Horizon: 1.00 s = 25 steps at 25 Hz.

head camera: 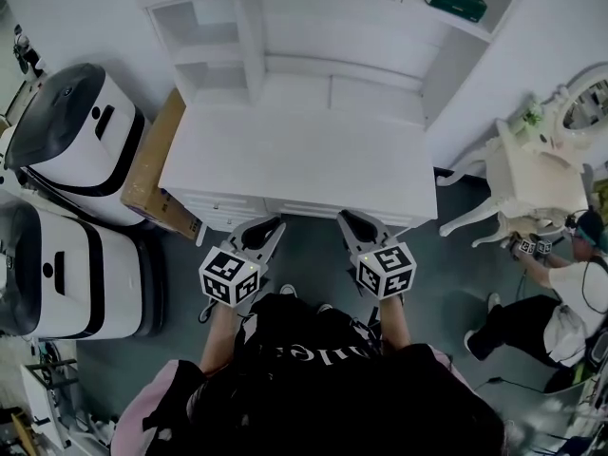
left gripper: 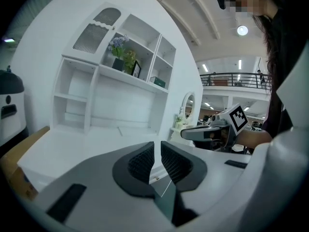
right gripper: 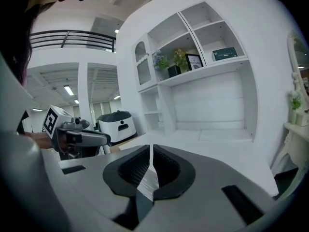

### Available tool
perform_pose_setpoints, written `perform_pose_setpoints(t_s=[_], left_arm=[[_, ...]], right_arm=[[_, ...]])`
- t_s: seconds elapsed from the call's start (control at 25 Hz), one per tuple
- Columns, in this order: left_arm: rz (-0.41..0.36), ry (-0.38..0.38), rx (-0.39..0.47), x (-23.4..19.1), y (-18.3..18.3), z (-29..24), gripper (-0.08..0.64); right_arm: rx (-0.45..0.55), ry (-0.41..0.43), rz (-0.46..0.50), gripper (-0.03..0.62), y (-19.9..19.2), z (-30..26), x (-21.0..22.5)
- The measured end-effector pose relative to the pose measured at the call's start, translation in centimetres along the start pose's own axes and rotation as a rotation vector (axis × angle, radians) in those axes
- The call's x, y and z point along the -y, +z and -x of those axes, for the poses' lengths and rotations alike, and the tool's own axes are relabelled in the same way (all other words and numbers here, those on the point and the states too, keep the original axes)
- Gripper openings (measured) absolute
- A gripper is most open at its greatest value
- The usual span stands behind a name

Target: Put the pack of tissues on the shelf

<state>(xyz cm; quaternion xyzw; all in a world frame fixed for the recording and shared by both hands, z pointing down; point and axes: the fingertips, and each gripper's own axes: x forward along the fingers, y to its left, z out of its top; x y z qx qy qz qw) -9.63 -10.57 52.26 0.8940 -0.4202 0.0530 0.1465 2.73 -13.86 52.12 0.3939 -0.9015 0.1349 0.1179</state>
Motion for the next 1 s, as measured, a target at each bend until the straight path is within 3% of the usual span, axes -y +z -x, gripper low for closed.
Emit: perform_pose_setpoints(t_s=[1.0], left_arm=[[0.027,-0.004,-0.05,2.9,-1.7,-2.0,0.053]], right_arm=[[-0.034,0.032,-0.001,0.058,-1.7,1.8,1.2]])
